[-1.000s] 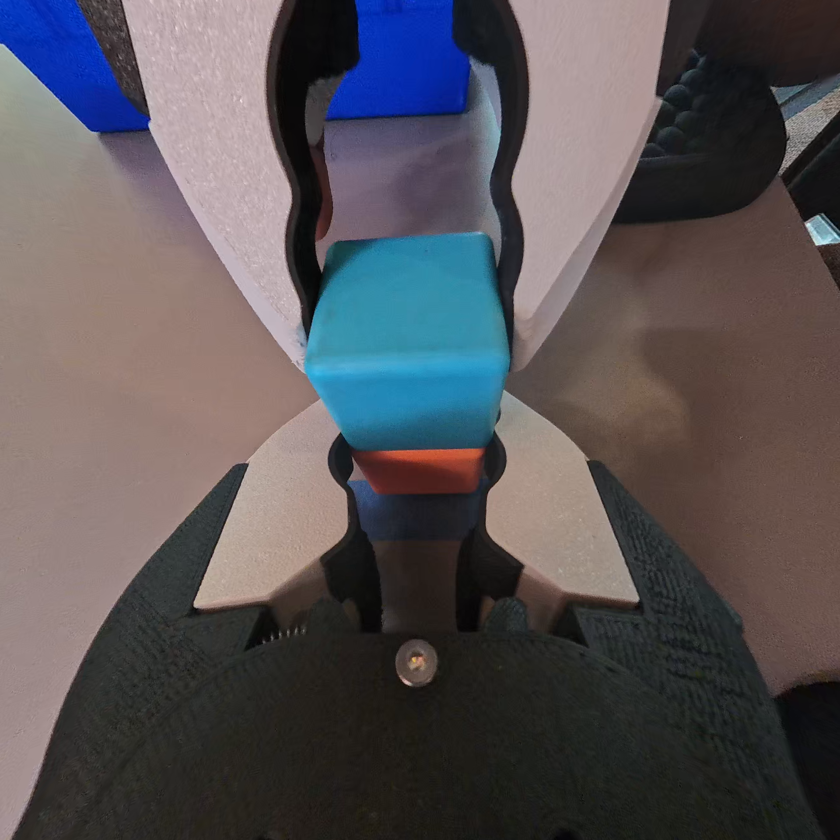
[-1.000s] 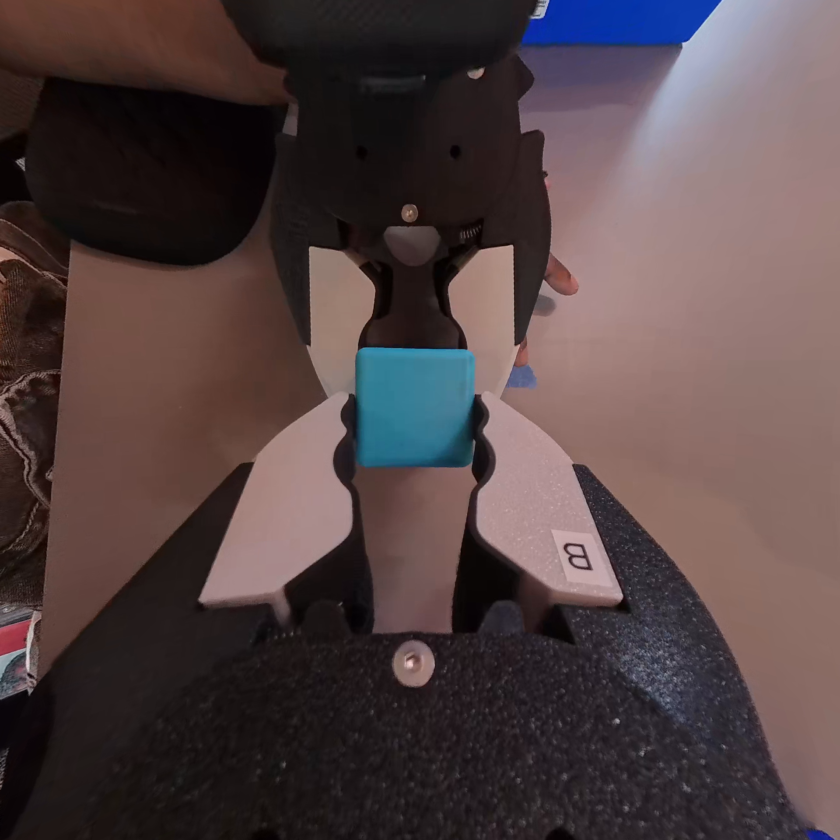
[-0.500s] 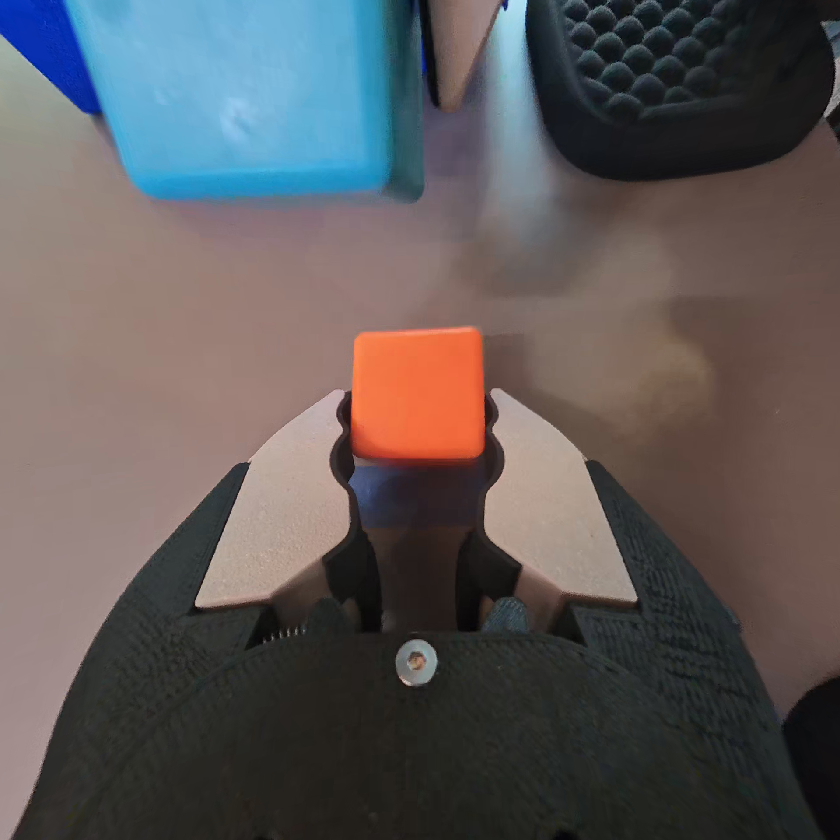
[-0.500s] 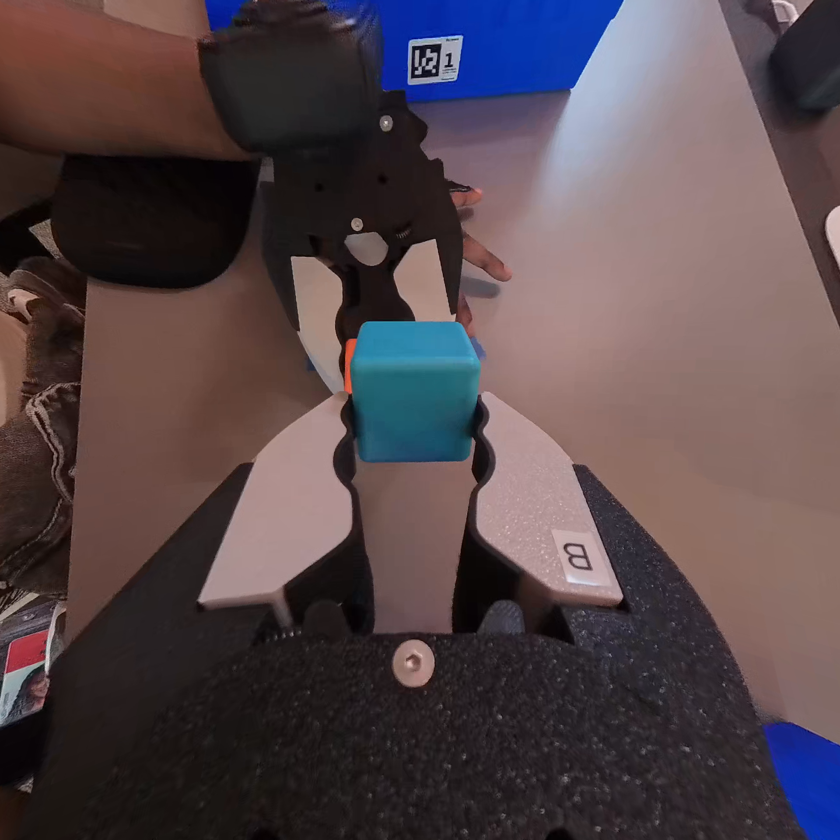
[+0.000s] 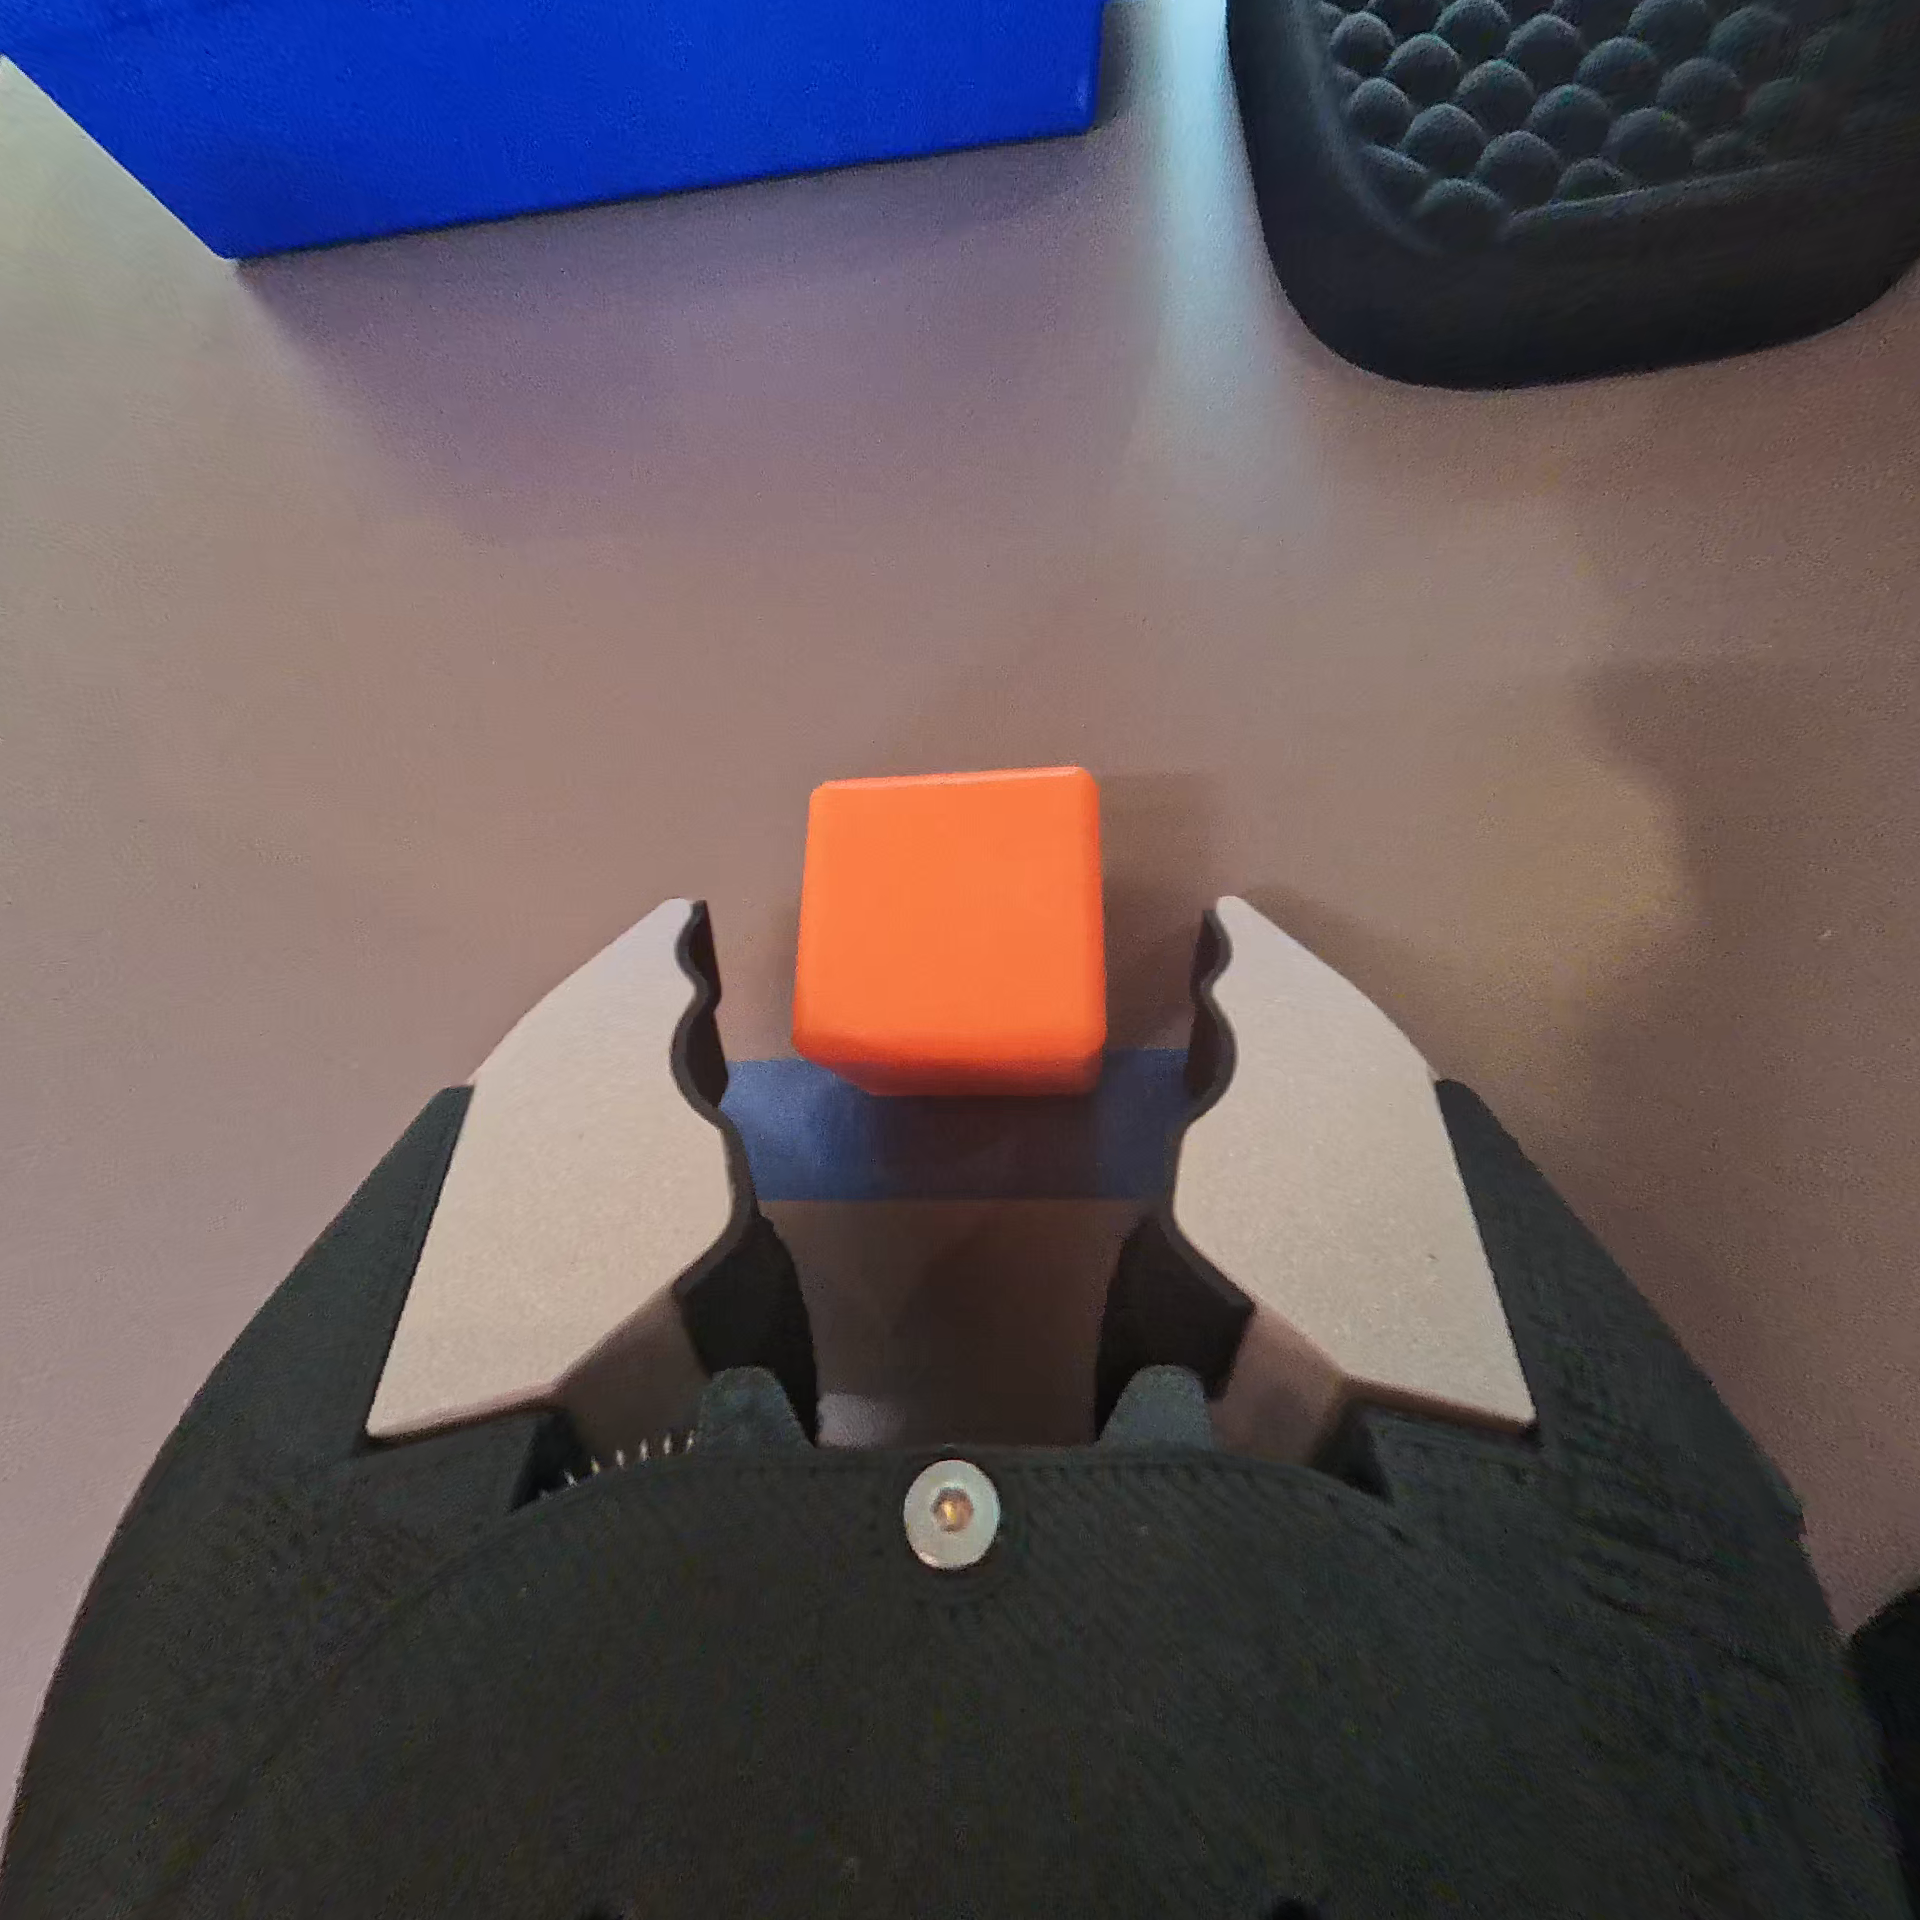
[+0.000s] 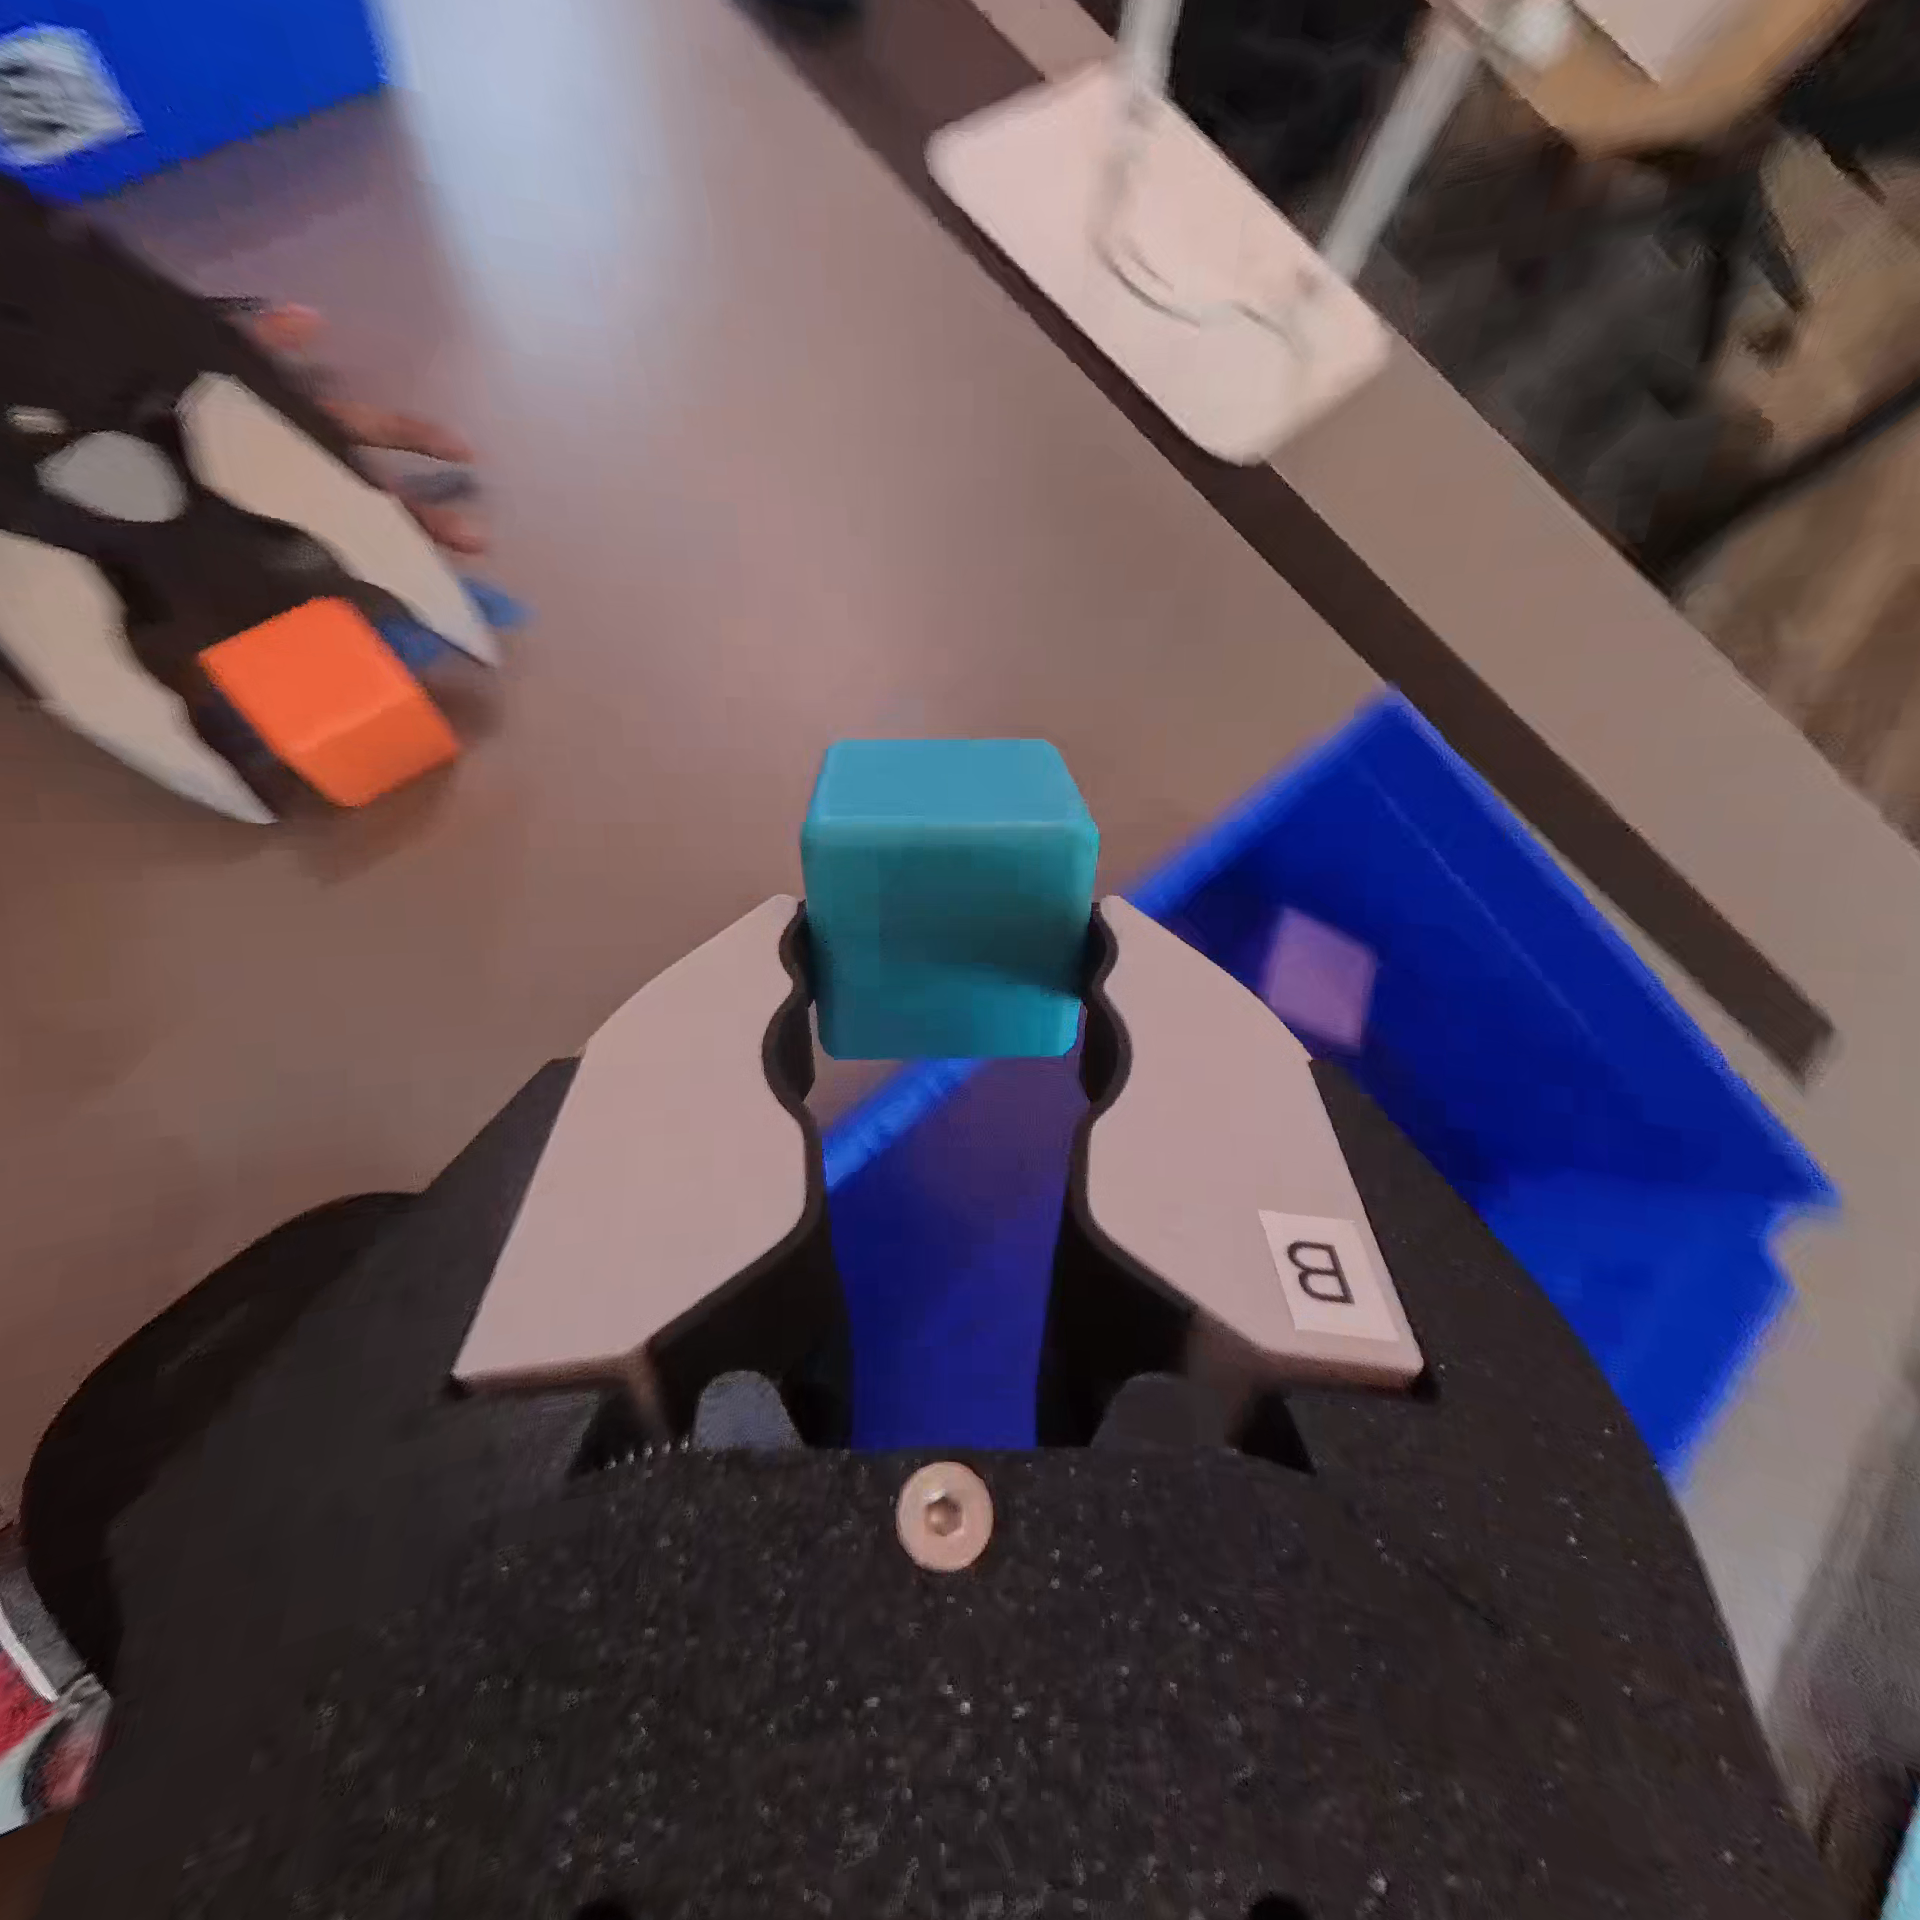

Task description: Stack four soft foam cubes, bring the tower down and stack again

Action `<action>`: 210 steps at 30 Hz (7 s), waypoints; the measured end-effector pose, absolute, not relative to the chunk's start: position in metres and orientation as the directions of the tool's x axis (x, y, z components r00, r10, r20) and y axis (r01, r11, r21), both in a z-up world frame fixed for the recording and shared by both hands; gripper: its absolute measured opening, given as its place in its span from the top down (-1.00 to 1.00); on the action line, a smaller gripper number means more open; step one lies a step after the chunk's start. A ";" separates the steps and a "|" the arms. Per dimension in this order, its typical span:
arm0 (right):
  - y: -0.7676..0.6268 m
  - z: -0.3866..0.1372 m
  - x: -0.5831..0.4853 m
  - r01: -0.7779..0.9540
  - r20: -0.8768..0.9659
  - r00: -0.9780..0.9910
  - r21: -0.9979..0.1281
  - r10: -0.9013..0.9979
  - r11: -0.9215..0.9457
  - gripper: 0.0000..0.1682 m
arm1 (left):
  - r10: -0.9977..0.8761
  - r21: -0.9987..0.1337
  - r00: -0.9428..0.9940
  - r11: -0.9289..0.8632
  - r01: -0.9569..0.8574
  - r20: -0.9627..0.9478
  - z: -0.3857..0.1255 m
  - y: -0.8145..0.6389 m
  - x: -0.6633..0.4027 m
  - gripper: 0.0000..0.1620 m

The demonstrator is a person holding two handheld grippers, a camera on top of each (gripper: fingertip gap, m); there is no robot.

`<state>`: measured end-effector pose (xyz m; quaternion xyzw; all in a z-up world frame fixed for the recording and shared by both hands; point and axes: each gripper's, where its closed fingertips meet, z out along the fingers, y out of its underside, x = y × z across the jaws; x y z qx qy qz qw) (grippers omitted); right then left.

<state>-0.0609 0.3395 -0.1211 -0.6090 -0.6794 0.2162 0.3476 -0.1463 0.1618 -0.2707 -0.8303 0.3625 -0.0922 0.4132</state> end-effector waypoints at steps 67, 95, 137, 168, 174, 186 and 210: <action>0.394 -0.153 0.021 0.557 0.100 0.470 -0.804 0.877 -0.207 0.41 | -0.643 -0.863 0.764 -0.361 -0.354 -0.045 -0.238 0.157 -0.159 -0.50; 0.405 -0.138 0.046 0.290 0.134 0.646 -0.954 0.751 -0.079 -0.03 | -0.114 -0.958 0.953 -0.017 -0.285 -0.281 -0.106 0.135 -0.192 -0.35; 0.312 -0.231 -0.022 0.687 0.197 0.273 -0.725 0.942 -0.047 0.76 | 0.382 -0.936 0.916 -0.352 0.021 -0.123 -0.205 -0.053 -0.281 0.93; 0.369 -0.226 -0.119 0.276 0.084 -0.549 -0.921 0.831 0.275 0.94 | -0.663 -0.962 0.743 -0.255 -0.100 0.098 -0.204 -0.039 -0.216 0.90; 0.369 -0.226 -0.140 0.264 0.064 -0.624 -0.921 0.779 0.287 0.94 | -0.690 -0.968 0.716 -0.239 -0.083 0.109 -0.203 -0.025 -0.205 0.91; 0.345 -0.225 -0.206 0.227 0.046 -0.727 -0.926 0.685 0.302 0.95 | -0.750 -0.967 0.656 -0.223 -0.127 0.087 -0.204 0.005 -0.174 0.90; 0.215 -0.140 -0.092 0.577 -0.062 -0.671 -0.669 0.739 0.469 0.35 | -0.261 -0.697 0.861 -0.508 -0.506 -0.436 -0.137 0.133 -0.352 0.74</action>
